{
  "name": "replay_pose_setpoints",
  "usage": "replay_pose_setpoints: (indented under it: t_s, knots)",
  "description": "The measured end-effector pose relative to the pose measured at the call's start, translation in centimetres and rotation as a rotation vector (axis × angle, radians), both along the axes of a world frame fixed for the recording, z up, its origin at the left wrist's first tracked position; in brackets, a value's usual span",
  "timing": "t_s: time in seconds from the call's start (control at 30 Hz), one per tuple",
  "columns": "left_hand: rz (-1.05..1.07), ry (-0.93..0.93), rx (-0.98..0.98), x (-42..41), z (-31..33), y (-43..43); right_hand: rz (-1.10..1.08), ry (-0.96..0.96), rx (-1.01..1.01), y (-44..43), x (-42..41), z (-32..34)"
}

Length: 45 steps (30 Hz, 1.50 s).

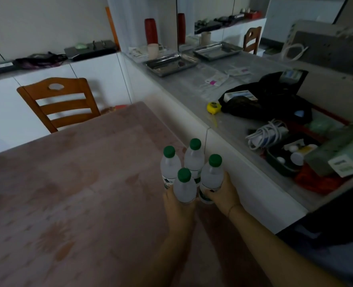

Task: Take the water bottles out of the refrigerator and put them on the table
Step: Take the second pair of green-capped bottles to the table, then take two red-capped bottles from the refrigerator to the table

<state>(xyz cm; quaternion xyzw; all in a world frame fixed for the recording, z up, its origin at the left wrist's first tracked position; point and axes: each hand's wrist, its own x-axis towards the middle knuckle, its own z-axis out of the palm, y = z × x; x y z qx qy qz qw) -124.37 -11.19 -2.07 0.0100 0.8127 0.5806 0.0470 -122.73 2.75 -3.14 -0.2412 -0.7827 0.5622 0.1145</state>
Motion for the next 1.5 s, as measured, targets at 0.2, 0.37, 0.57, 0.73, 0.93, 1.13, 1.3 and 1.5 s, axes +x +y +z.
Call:
replay_pose_setpoints:
  t_s: [0.2,0.37,0.57,0.73,0.93,1.13,1.3,1.5]
  knots:
    - [-0.056,0.074,0.051,0.6,0.1,-0.4,-0.012,-0.029,0.020,0.1,2.6,1.0]
    - [-0.083,-0.012,-0.132,3.0,0.2,-1.6,-0.064,-0.030,0.110,0.5,6.5,2.7]
    - [-0.014,-0.100,-0.162,8.8,2.2,-2.9,-0.119,0.059,0.129,-0.1,11.9,5.1]
    - [-0.098,0.041,-0.103,12.4,4.6,-4.1,-0.187,0.133,0.122,-1.1,16.0,7.5]
    - [-0.303,0.230,-0.009,15.3,8.4,-4.5,-0.293,0.209,0.145,-3.4,20.9,10.5]
    - [-0.481,0.281,0.026,17.9,9.5,-6.2,-0.449,0.247,0.183,-7.6,26.6,12.9]
    - [-0.637,0.318,-0.036,20.9,9.8,-9.0,-0.633,0.237,0.231,-13.0,32.3,13.5]
    - [-0.845,0.322,-0.048,27.0,10.3,-12.0,-0.826,0.228,0.252,-19.3,40.4,13.9]
